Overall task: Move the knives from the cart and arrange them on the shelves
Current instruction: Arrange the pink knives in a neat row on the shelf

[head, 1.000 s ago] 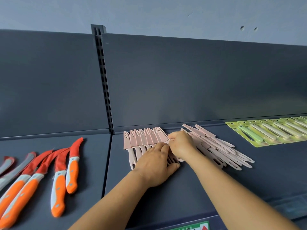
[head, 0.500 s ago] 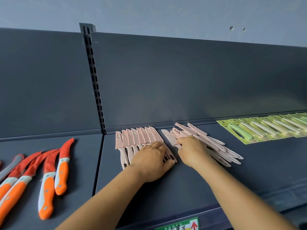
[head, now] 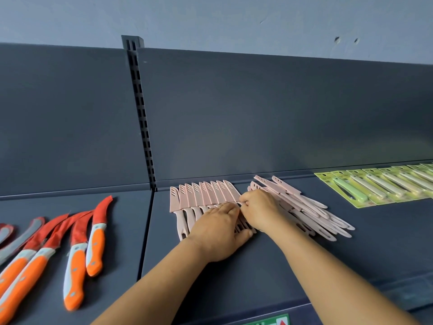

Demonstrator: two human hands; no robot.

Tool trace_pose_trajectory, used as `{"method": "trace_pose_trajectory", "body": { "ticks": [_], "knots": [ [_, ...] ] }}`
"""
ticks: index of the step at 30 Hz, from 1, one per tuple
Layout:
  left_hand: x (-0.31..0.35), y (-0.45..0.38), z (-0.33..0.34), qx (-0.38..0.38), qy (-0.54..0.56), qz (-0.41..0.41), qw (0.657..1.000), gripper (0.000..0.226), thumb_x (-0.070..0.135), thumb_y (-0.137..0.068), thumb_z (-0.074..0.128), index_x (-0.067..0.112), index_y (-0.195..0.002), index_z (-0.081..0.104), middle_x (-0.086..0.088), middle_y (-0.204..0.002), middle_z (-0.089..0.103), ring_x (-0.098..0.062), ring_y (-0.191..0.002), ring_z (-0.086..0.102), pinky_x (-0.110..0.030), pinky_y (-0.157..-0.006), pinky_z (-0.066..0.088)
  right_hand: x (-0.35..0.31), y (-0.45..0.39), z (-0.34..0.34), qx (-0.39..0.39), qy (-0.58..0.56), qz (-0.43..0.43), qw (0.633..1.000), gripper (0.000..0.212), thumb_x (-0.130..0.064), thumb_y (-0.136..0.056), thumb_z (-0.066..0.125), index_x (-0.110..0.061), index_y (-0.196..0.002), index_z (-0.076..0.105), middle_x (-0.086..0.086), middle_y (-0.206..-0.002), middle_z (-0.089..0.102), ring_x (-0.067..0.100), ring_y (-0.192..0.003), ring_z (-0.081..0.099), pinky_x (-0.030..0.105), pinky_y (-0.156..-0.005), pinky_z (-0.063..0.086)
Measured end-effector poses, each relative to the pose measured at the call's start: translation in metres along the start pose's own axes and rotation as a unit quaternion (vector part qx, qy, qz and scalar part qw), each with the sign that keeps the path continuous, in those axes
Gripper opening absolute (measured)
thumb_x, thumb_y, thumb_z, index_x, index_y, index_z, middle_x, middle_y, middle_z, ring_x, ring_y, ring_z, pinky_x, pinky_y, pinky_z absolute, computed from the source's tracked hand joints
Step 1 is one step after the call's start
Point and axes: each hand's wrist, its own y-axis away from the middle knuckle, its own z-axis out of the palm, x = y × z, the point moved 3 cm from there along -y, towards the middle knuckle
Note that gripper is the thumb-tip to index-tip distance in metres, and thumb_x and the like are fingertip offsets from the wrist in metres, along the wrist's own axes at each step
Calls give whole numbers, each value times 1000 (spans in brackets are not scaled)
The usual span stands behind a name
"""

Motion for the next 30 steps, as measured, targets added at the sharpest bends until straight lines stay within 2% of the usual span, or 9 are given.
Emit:
{"method": "trace_pose_trajectory", "body": {
  "ticks": [3,5,7,9,17,21,25,28,30],
  "knots": [
    [1,-1,-2,-5,-4,-1,1000,63,56,-93,41,18,-143,35,4,-152,32,-17,-138,31,-28,-112,22,5,6,-10,9,4,3,1000,23,-11,-88,44,-13,-68,55,6,-81,54,30,-83,52,29,-60,39],
    [3,-1,-3,-9,-14,1,1000,64,54,-94,41,17,-145,32,2,-154,28,-19,-139,29,-28,-113,20,14,13,-24,29,29,10,999,23,-12,-90,45,-22,-91,66,7,-105,57,30,-100,53,30,-69,42],
    [6,-2,-5,-12,-27,6,1000,67,54,-95,40,16,-148,27,1,-156,23,-19,-142,25,-28,-114,17,30,20,-34,26,75,41,996,36,-13,-90,47,-26,-122,59,5,-130,48,27,-120,46,32,-87,44],
    [11,-5,-5,-18,-33,12,999,68,55,-95,39,16,-149,26,1,-158,21,-18,-144,22,-28,-115,14,44,27,-37,9,122,67,990,39,-12,-91,48,-24,-128,53,6,-131,43,27,-123,41,36,-93,43],
    [19,-15,4,-24,-39,11,999,62,56,-95,37,16,-142,37,0,-155,28,-19,-142,26,-29,-115,16,39,34,-44,21,187,66,980,37,-10,-91,53,-17,-127,51,8,-120,54,27,-108,58,32,-80,48],
    [17,-15,5,-17,-38,13,999,62,56,-95,38,16,-142,36,0,-154,29,-19,-142,26,-29,-115,16,28,33,-53,51,78,44,995,50,-3,-92,46,-23,-138,42,1,-132,54,25,-122,50,27,-83,41],
    [17,-15,6,-5,-32,14,999,61,56,-94,38,17,-141,38,1,-153,30,-18,-141,26,-29,-115,17,16,18,-36,38,-91,53,994,28,-2,-83,45,-10,-102,65,9,-100,69,33,-97,59,33,-76,50],
    [16,-14,7,-7,-26,10,1000,65,57,-94,38,16,-146,32,0,-155,28,-18,-142,24,-29,-116,15,12,7,-22,-12,-117,71,990,29,1,-81,45,-5,-99,67,14,-109,68,33,-105,61,38,-86,52],
    [16,-14,6,-11,-25,8,1000,67,57,-95,38,16,-147,29,-1,-155,27,-18,-143,22,-29,-117,14,12,0,-15,-24,-95,69,993,22,-1,-85,44,-6,-85,65,12,-116,66,31,-108,60,36,-91,50]
  ]
}}
